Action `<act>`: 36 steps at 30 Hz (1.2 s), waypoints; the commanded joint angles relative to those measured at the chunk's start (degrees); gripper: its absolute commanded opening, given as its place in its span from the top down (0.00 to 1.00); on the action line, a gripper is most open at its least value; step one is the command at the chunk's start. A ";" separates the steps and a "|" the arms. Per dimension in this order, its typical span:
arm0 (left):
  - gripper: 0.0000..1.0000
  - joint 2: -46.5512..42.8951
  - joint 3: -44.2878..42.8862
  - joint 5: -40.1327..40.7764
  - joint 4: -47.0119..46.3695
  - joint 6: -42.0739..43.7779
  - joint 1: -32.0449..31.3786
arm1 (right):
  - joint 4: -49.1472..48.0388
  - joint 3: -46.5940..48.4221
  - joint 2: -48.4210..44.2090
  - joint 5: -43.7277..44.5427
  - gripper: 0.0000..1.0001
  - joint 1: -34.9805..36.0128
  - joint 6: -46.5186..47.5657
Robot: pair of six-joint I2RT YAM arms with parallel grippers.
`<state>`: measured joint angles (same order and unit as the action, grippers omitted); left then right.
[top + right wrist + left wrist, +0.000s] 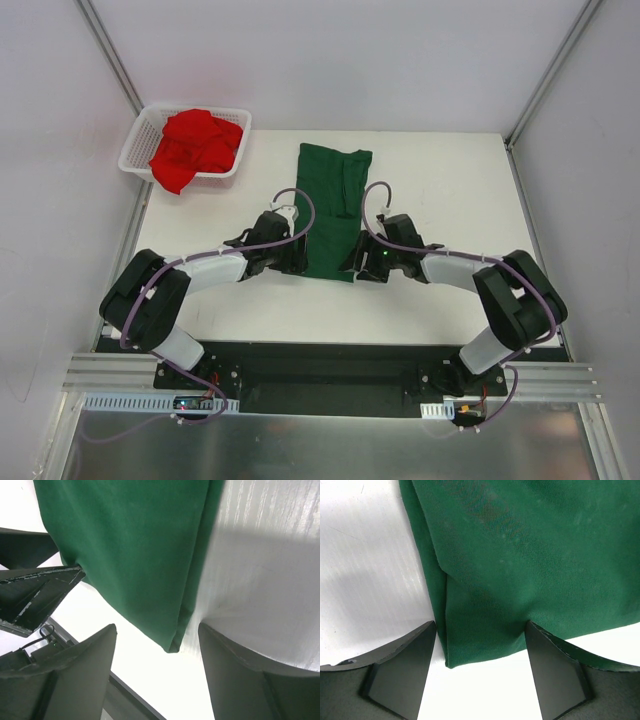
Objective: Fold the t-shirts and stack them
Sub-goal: Grab one side of the 2/3 rectangular tshirt with both arms
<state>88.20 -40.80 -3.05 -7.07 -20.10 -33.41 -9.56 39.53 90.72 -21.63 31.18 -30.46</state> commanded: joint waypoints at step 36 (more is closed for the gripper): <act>0.86 -0.40 2.39 -1.34 6.45 -0.73 -0.43 | 5.17 3.98 7.37 2.64 0.67 0.81 2.77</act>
<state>88.38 -40.32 -3.57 -6.55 -20.58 -33.41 -8.21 43.22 96.01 -21.74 31.75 -29.67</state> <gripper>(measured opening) 0.296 0.361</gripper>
